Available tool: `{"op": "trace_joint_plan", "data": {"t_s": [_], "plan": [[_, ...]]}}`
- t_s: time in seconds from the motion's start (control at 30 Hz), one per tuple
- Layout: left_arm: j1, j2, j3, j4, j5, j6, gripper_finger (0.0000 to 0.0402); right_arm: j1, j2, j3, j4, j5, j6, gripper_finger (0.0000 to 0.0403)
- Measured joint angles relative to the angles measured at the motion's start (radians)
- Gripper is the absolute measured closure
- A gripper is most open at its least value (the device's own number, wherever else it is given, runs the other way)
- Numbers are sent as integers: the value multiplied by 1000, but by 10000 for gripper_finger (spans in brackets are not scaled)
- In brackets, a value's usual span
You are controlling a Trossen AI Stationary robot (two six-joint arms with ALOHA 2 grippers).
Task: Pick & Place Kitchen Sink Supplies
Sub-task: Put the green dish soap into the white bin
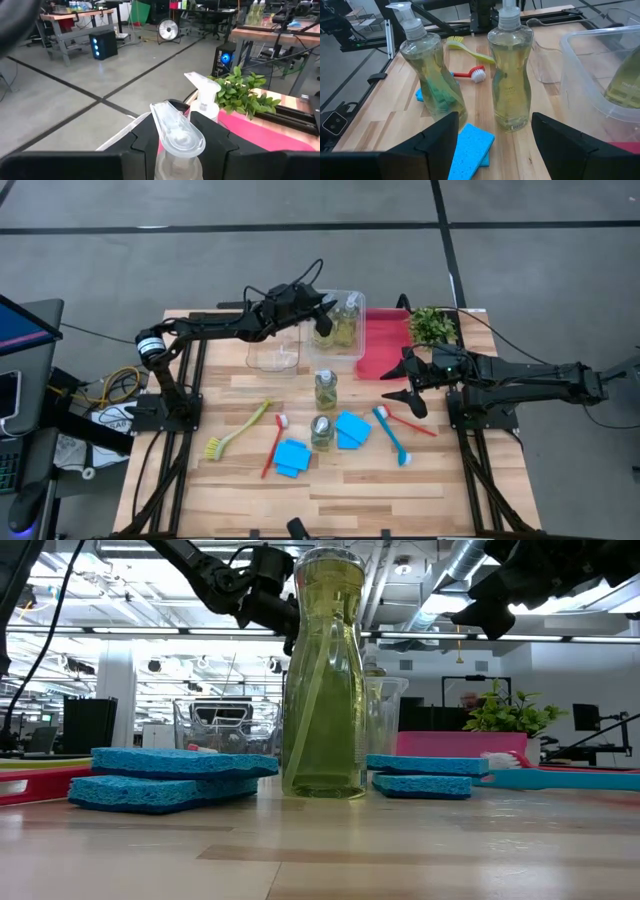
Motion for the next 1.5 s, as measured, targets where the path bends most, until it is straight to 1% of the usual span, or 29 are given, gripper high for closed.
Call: {"op": "trace_joint_plan", "data": {"t_s": [0.1, 0.37, 0.5, 0.67, 0.83, 1.2, 1.33, 1.5], "plan": [[0, 0, -7, 4, -2, 1, 291, 0, 0, 0, 0, 0, 0, 159], [0, -1, -7, 2, -6, 5, 252, 0, 0, 0, 0, 0, 0, 159], [-1, -1, -7, -1, -36, 5, 232, 0, 0, 0, 0, 0, 0, 159], [-2, -1, -7, -1, -37, 5, 216, 0, 0, 0, 0, 0, 0, 159], [-2, -1, -7, -2, -37, 5, 210, 0, 0, 0, 1, 0, 1, 159], [-2, -1, -8, -2, -38, 5, 219, 0, 0, 0, 1, 0, 1, 159], [-2, -1, -8, -2, -74, 5, 212, 0, 0, 0, 1, 0, 1, 159], [-2, -1, -8, -2, -85, 7, 204, 0, 0, 0, 1, 0, 1, 159]]}}
